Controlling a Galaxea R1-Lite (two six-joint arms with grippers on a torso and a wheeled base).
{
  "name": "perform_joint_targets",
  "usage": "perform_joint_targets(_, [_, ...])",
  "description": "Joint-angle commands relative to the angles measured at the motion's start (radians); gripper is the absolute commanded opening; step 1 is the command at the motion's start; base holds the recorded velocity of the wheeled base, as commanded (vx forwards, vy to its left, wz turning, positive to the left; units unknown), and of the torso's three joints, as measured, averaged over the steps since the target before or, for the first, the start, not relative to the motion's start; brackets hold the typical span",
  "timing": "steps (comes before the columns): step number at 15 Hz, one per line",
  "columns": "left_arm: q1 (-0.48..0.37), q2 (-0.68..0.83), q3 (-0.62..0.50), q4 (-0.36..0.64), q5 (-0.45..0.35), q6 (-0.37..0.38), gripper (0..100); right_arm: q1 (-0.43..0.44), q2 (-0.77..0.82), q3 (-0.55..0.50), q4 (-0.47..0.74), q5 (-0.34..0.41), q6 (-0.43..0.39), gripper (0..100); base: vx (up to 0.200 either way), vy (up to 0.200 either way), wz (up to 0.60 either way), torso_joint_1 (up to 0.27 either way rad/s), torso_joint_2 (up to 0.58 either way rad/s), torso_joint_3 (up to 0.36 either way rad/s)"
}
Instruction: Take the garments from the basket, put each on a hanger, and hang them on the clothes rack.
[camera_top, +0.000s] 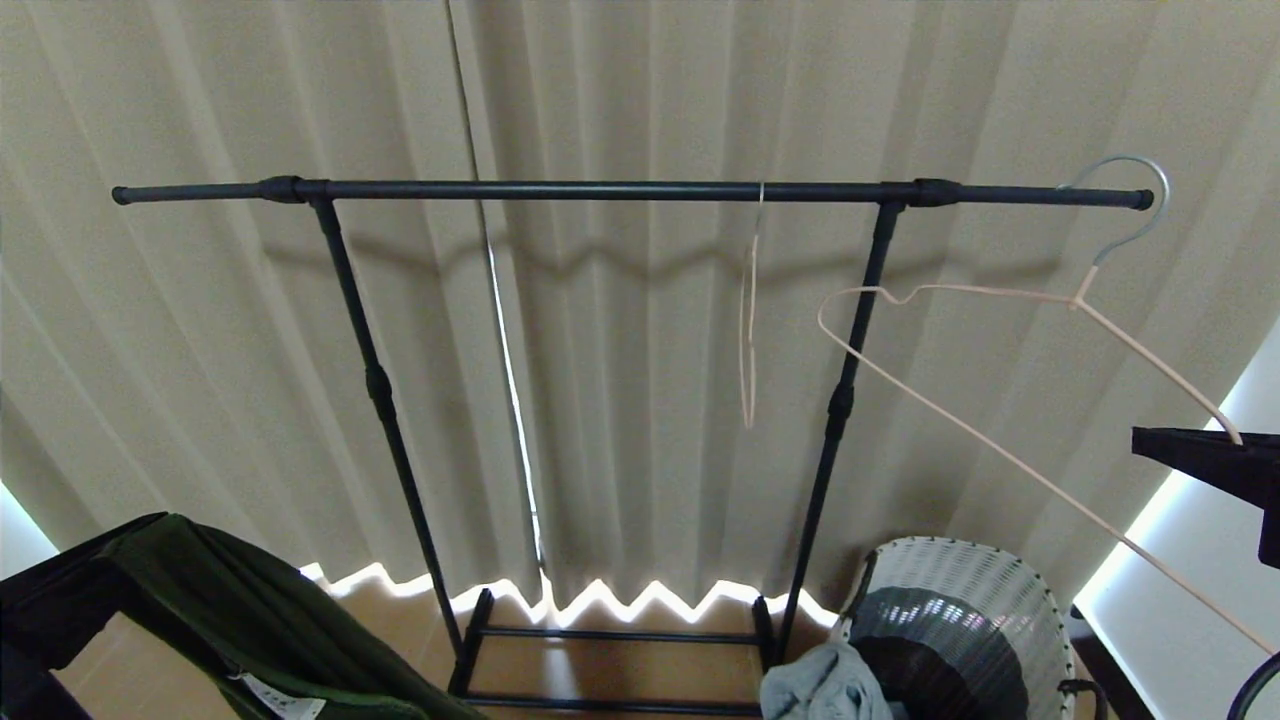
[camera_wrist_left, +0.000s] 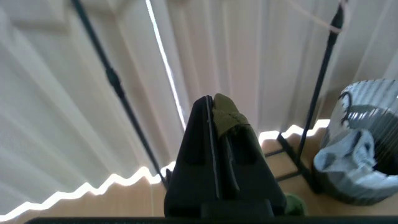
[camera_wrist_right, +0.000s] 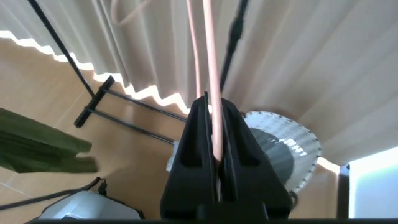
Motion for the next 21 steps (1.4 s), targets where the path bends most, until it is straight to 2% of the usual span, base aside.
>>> perform_joint_targets(1, [0.0, 0.002, 0.001, 0.001, 0.0, 0.003, 0, 0.002, 0.002, 0.0, -0.001, 0.001, 0.001, 0, 0.0, 0.2, 0.0, 0.002, 0.0, 0.002])
perform_joint_targets(3, [-0.002, 0.0, 0.005, -0.001, -0.001, 0.008, 0, 0.002, -0.002, -0.001, -0.001, 0.006, 0.006, 0, 0.0, 0.0, 0.0, 0.0, 0.0, 0.0])
perform_joint_targets(5, [-0.008, -0.004, 0.015, -0.002, -0.003, 0.026, 0, 0.004, -0.015, 0.002, -0.027, 0.046, 0.021, 0, 0.0, 0.0, 0.0, 0.0, 0.0, 0.0])
perform_joint_targets(8, [-0.072, -0.01, 0.026, -0.002, -0.003, 0.057, 0, 0.005, -0.013, 0.015, -0.106, 0.106, 0.055, 0, 0.0, 0.0, 0.0, 0.0, 0.0, 0.0])
perform_joint_targets(11, [-0.092, 0.037, -0.031, 0.002, -0.003, 0.061, 0, 0.076, 0.018, 0.037, -0.112, 0.139, 0.055, 0, 0.0, 0.0, 0.0, 0.0, 0.0, 0.0])
perform_joint_targets(14, [-0.091, 0.249, -0.196, 0.005, 0.02, 0.181, 0, 0.251, 0.079, 0.048, -0.115, 0.139, 0.112, 0, 0.0, 0.0, 0.0, 0.0, 0.0, 0.0])
perform_joint_targets(16, [-0.103, 0.362, -0.307, 0.021, 0.131, 0.207, 0, 0.347, 0.085, 0.041, -0.115, 0.136, 0.17, 0, 0.0, 0.0, 0.0, 0.0, 0.0, 0.0])
perform_joint_targets(17, [-0.127, 0.419, -0.384, 0.06, 0.201, 0.204, 0, 0.389, 0.085, 0.038, -0.115, 0.136, 0.181, 0, 0.0, 0.0, 0.0, 0.0, 0.0, 0.0])
perform_joint_targets(18, [-0.143, 0.468, -0.46, 0.11, 0.232, 0.192, 0, 0.42, 0.085, 0.038, -0.118, 0.136, 0.182, 0, 0.0, 0.0, 0.0, 0.0, 0.0, 0.0])
perform_joint_targets(21, [-0.207, 0.565, -0.654, 0.291, 0.259, 0.087, 0, 0.486, 0.09, 0.048, -0.172, 0.136, 0.19, 0, 0.0, 0.0, 0.0, 0.0, 0.0, 0.0])
